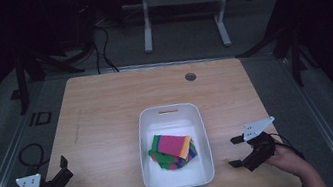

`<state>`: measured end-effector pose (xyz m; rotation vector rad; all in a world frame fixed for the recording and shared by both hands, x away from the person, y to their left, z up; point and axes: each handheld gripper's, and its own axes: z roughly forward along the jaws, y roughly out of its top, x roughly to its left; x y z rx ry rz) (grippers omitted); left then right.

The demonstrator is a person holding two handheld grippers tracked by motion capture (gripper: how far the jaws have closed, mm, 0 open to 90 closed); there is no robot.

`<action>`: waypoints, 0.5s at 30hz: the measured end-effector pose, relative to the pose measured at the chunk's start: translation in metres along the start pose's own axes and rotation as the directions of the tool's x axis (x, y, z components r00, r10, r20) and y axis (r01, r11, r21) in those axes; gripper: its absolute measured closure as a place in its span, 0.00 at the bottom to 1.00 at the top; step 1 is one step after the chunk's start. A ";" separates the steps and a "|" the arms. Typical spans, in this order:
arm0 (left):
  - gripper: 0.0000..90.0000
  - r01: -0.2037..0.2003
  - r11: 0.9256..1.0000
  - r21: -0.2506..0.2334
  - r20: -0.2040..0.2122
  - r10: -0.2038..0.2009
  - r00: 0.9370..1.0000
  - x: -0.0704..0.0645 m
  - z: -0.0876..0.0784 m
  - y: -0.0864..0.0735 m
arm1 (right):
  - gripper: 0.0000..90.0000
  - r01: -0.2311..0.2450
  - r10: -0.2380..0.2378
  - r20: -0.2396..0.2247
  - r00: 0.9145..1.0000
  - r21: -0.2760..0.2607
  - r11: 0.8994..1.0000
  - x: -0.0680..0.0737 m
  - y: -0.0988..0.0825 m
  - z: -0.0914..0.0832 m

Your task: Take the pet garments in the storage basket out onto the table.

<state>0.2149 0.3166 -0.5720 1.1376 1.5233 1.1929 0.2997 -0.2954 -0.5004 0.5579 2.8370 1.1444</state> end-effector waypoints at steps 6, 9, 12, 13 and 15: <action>0.02 -0.001 1.000 -0.003 0.000 0.001 1.000 0.000 0.000 0.000 | 0.15 0.022 -0.022 -0.037 0.999 -0.001 1.000 0.004 0.026 -0.005; 0.02 -0.001 1.000 -0.003 0.001 0.001 1.000 0.000 0.000 0.000 | 0.15 0.015 -0.015 -0.050 0.999 -0.007 1.000 0.004 0.037 -0.006; 0.02 0.000 1.000 -0.002 0.001 0.000 1.000 0.000 0.000 0.000 | 0.14 0.028 -0.028 -0.043 0.999 -0.008 1.000 0.006 0.047 -0.006; 0.02 -0.001 1.000 -0.003 0.001 0.001 1.000 0.000 0.000 0.000 | 0.14 0.038 -0.038 -0.031 0.999 -0.003 0.999 0.007 0.051 -0.005; 0.02 0.000 1.000 -0.002 0.001 0.000 1.000 0.000 0.000 0.000 | 0.14 0.038 -0.038 -0.047 0.998 0.002 0.999 0.008 0.057 -0.003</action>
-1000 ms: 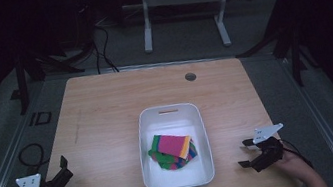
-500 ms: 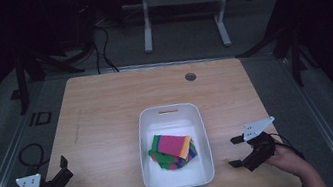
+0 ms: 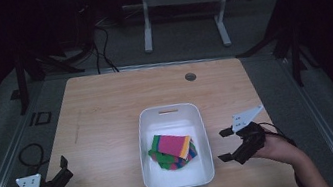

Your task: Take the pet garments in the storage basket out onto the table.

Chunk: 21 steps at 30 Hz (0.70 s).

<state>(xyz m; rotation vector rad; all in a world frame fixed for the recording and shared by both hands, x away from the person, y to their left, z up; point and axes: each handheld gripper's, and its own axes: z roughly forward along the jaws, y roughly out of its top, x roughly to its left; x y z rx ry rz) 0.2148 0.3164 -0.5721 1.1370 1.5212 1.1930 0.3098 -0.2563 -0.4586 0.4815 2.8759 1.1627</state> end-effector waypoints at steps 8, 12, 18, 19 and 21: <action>0.02 0.000 1.000 0.001 0.001 0.000 1.000 0.000 0.000 0.000 | 0.15 0.048 -0.048 -0.012 0.999 0.032 0.998 0.005 0.023 0.013; 0.02 0.001 1.000 0.000 0.001 -0.001 1.000 0.000 0.000 0.000 | 0.15 0.063 -0.063 -0.019 0.998 0.035 0.997 0.007 0.033 0.019; 0.02 0.001 1.000 0.000 0.003 -0.001 1.000 0.000 0.000 0.000 | 0.15 0.082 -0.080 -0.035 0.996 0.046 0.996 0.009 0.050 0.033; 0.02 0.000 1.000 0.001 0.004 0.000 1.000 0.000 0.000 0.000 | 0.15 0.086 -0.084 -0.039 0.996 0.051 0.995 0.009 0.052 0.036; 0.02 0.001 1.000 0.001 0.005 -0.001 1.000 0.001 0.000 0.000 | 0.15 0.091 -0.089 -0.042 0.995 0.055 0.994 0.010 0.055 0.039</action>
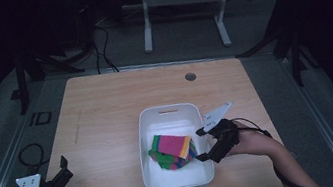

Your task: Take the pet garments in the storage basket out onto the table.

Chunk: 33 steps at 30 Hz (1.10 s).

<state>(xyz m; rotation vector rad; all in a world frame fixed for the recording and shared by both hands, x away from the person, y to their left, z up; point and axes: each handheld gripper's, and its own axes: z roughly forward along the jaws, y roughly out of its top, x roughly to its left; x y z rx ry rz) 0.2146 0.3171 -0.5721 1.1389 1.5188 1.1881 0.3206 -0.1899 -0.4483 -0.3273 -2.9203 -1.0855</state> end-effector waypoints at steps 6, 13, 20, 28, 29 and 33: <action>0.02 0.001 1.000 0.000 0.004 -0.001 1.000 0.000 0.000 0.000 | 0.15 0.036 -0.035 -0.028 0.999 0.030 0.999 0.000 0.022 0.026; 0.02 0.002 1.000 -0.001 0.009 -0.002 1.000 0.001 0.000 0.000 | 0.15 0.060 -0.056 -0.054 0.997 0.061 0.996 -0.001 0.042 0.055; 0.02 0.005 1.000 0.001 0.017 -0.005 1.000 0.001 0.000 0.000 | 0.15 0.065 -0.060 -0.061 0.996 0.087 0.994 0.001 0.052 0.085; 0.02 0.004 1.000 0.001 0.019 -0.004 1.000 0.001 0.000 0.000 | 0.16 0.081 -0.078 -0.022 0.997 0.147 0.986 0.000 0.063 0.101; 0.02 0.004 1.000 0.001 0.019 -0.004 1.000 0.001 0.000 0.000 | 0.16 0.082 -0.081 -0.016 0.997 0.163 0.983 0.000 0.063 0.104; 0.02 0.003 1.000 0.002 0.019 -0.003 1.000 0.001 0.000 0.000 | 0.16 0.079 -0.079 -0.004 0.997 0.210 0.975 -0.002 0.064 0.116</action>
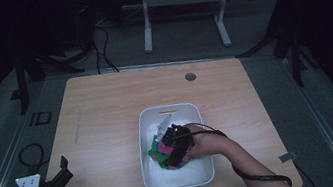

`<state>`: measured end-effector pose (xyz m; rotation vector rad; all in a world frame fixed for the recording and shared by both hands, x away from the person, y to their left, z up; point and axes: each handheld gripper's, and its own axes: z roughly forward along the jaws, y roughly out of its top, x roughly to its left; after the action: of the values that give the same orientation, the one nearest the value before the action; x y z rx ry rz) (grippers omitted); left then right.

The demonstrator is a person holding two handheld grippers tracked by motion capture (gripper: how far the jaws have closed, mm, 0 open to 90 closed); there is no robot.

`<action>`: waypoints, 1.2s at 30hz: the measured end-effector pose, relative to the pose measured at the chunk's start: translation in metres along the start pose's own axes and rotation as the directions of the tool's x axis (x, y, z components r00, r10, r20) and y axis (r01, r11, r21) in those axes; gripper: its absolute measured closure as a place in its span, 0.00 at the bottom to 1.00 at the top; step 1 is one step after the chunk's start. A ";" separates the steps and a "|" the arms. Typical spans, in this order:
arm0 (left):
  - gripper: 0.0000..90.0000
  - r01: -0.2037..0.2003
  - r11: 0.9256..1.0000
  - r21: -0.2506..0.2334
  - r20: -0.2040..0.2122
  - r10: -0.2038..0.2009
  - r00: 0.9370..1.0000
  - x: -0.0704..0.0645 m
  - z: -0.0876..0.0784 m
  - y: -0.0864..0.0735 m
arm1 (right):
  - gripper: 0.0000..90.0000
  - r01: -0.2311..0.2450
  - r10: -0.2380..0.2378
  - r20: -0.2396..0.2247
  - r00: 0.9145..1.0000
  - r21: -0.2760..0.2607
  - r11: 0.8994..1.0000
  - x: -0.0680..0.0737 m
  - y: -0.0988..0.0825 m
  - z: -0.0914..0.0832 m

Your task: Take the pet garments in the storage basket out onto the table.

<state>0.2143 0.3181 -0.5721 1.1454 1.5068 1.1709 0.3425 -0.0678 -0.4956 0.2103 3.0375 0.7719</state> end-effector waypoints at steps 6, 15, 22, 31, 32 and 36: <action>0.02 -0.001 1.000 0.000 0.002 0.001 1.000 0.000 0.000 0.000 | 0.17 -0.001 -0.003 0.047 0.999 0.100 0.995 -0.001 0.003 0.018; 0.02 -0.002 1.000 0.000 0.001 0.002 1.000 0.000 0.000 0.000 | 0.37 0.070 -0.104 0.146 0.984 0.220 0.973 0.006 0.003 0.034; 0.02 -0.001 1.000 0.001 0.000 0.001 1.000 0.000 0.000 0.000 | 0.72 0.069 -0.104 0.188 0.977 0.185 0.980 0.006 0.004 0.020; 0.02 -0.003 1.000 0.000 -0.005 0.003 1.000 -0.001 0.000 0.000 | 0.72 0.070 -0.081 0.211 0.974 0.057 0.996 0.010 0.012 -0.032; 0.02 -0.003 1.000 0.001 -0.005 0.003 1.000 0.000 0.000 0.000 | 0.72 0.071 -0.078 0.221 0.972 0.041 0.997 0.011 0.014 -0.038; 0.02 -0.001 1.000 0.001 -0.006 0.001 1.000 0.000 0.000 0.000 | 0.72 0.086 -0.080 0.251 0.965 -0.014 0.996 0.012 0.020 -0.064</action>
<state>0.2146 0.3178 -0.5721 1.1440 1.5114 1.1749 0.3306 -0.0790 -0.4291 0.1652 2.7792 0.7159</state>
